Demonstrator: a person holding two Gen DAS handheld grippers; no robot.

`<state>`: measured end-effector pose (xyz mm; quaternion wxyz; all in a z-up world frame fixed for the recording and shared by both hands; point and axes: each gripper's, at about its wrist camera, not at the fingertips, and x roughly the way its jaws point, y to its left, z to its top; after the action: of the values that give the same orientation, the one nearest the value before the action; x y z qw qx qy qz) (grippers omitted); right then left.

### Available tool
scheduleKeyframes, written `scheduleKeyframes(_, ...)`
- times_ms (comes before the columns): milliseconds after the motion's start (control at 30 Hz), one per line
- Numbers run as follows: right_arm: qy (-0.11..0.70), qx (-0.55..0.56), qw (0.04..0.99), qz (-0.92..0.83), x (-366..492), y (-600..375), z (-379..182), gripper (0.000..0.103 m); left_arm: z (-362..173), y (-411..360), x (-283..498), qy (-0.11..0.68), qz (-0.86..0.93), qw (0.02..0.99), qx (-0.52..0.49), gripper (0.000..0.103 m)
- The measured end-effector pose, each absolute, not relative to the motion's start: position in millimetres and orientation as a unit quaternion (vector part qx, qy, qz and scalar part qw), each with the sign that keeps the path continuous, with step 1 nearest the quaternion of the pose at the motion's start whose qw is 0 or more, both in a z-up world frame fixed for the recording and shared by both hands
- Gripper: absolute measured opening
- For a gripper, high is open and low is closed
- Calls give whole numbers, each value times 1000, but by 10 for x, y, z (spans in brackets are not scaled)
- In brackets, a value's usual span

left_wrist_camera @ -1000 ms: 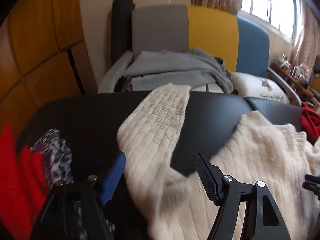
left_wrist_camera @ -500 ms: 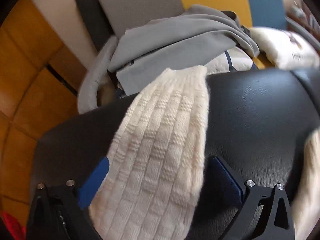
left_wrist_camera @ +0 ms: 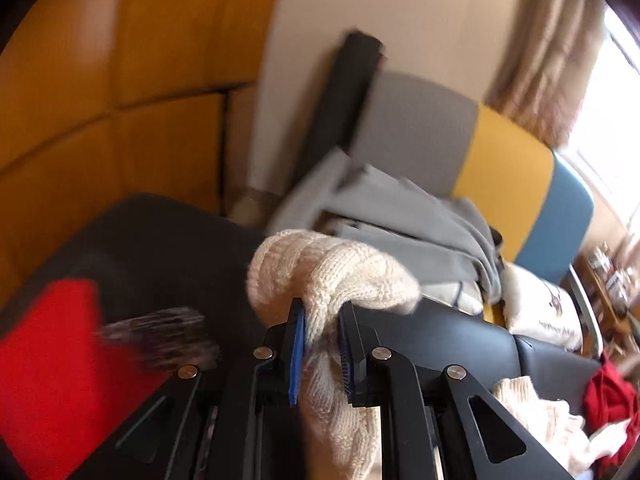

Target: Fold clothes

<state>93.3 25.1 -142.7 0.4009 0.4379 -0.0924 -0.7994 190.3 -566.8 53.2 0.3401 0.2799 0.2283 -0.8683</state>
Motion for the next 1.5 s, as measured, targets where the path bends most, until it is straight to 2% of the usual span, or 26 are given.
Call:
scheduleKeyframes(100,-93,438,402,-799,928,255,-1429,57,550,-5719,2475,225,-829,412,304,27)
scheduleKeyframes(133,-93,438,402,-799,927,256,-1429,57,541,-5746,2651,234,-816,433,304,42)
scheduleKeyframes(167,-93,438,402,-799,925,257,-1430,57,555,-5760,2825,246,-805,452,294,67)
scheduleKeyframes(200,-94,438,402,-799,924,258,-1430,57,578,-5767,2998,257,-796,471,281,73)
scheduleKeyframes(267,-94,437,403,-799,921,261,-1431,57,686,-5688,3171,250,-793,494,253,75)
scheduleKeyframes(333,-95,437,403,-798,916,264,-1433,57,815,-5547,3111,226,-816,472,245,76)
scheduleKeyframes(433,-98,438,405,-797,906,270,-1434,57,869,-5243,2611,193,-873,354,275,81)
scheduleKeyframes(533,-100,438,406,-796,897,276,-1436,57,696,-4867,1804,145,-902,237,332,85)
scheduleKeyframes(700,-109,438,409,-793,886,300,-1441,57,9,-4330,424,83,-886,92,446,85)
scheduleKeyframes(900,-117,439,412,-790,880,320,-1444,57,-808,-4066,-489,66,-831,13,552,83)
scheduleKeyframes(1000,-119,439,412,-790,883,324,-1444,57,-921,-4039,-555,91,-824,-3,559,65)
scheduleKeyframes(1033,-119,439,412,-790,884,326,-1444,57,-888,-4017,-545,93,-829,-10,551,30)
scheduleKeyframes(1067,-120,439,412,-789,885,327,-1444,57,-836,-3970,-515,93,-837,-5,540,12)
scheduleKeyframes(1167,-121,439,412,-789,888,330,-1443,57,-603,-3670,-303,67,-872,21,484,11)
scheduleKeyframes(1333,-122,438,412,-790,902,336,-1452,57,-400,-2480,520,-125,-921,49,365,12)
scheduleKeyframes(1433,-123,438,412,-790,907,345,-1461,57,-724,-1972,886,-140,-910,1,390,16)
scheduleKeyframes(1500,-124,438,412,-790,903,343,-1462,57,-813,-1905,1019,-113,-912,-6,395,18)
